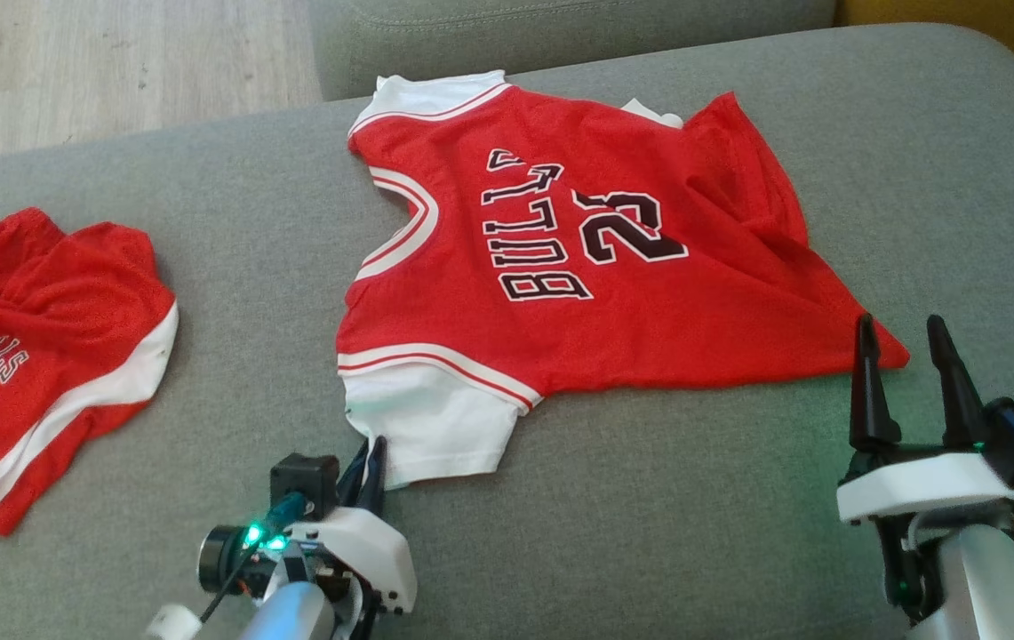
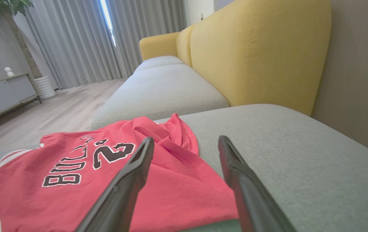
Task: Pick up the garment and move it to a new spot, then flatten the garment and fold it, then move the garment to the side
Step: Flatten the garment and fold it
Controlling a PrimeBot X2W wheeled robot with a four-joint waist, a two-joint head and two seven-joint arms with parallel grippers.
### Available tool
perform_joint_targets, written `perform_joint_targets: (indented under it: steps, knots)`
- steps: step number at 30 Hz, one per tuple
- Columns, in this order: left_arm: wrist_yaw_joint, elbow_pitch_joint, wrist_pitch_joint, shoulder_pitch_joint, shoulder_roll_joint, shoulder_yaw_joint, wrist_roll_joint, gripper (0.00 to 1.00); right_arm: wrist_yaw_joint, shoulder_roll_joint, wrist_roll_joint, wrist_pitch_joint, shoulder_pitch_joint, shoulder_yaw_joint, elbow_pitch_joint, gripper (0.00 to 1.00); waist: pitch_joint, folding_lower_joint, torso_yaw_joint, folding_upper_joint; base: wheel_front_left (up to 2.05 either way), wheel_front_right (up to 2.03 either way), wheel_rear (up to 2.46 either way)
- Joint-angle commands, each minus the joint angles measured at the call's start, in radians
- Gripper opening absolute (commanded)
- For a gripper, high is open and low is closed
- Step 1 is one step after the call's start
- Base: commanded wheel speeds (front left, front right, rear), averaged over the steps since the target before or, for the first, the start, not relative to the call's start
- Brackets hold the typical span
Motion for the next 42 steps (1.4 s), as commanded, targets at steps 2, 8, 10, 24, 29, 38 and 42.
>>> perform_joint_targets:
  steps: [2,8,10,24,29,38,42]
  knots:
    - [0.002,-0.034,-0.045,-0.016,0.006,0.033,-0.014,0.0,-0.001,-0.005,-0.013,-0.011,-0.038,0.007,-0.003,1.0,-0.005,0.0,0.002,0.0,0.0,0.0,0.0]
    - [0.011,-0.087,-0.162,-0.022,0.012,0.066,-0.023,0.0,-0.001,-0.005,-0.029,-0.011,-0.048,-0.034,0.085,1.0,-0.016,0.0,0.011,0.0,0.0,0.0,0.0]
    - [0.017,-0.107,-0.19,-0.021,0.012,0.077,-0.025,0.0,-0.001,-0.005,-0.035,-0.006,-0.06,-0.054,0.128,1.0,-0.019,0.0,0.016,0.0,0.0,0.0,0.0]
    - [0.057,-0.318,-0.235,0.028,0.006,0.163,0.026,0.0,-0.001,-0.005,-0.065,0.082,-0.156,-0.113,0.368,1.0,-0.025,0.0,0.051,0.0,0.0,0.0,0.0]
    - [0.049,-0.332,-0.235,0.044,0.002,0.168,0.035,0.0,-0.001,-0.005,-0.053,0.119,-0.163,-0.092,0.434,1.0,-0.026,0.0,0.055,0.0,0.0,0.0,0.0]
    - [0.046,-0.349,-0.235,0.05,0.0,0.18,0.044,0.0,-0.001,-0.005,0.015,0.175,-0.176,-0.017,0.507,0.32,-0.021,0.0,0.052,0.0,0.0,0.0,0.0]
    - [0.044,-0.354,-0.236,0.051,0.0,0.186,0.042,0.0,-0.001,-0.005,0.063,0.163,-0.186,0.031,0.499,0.0,-0.022,0.0,0.047,0.0,0.0,0.0,0.0]
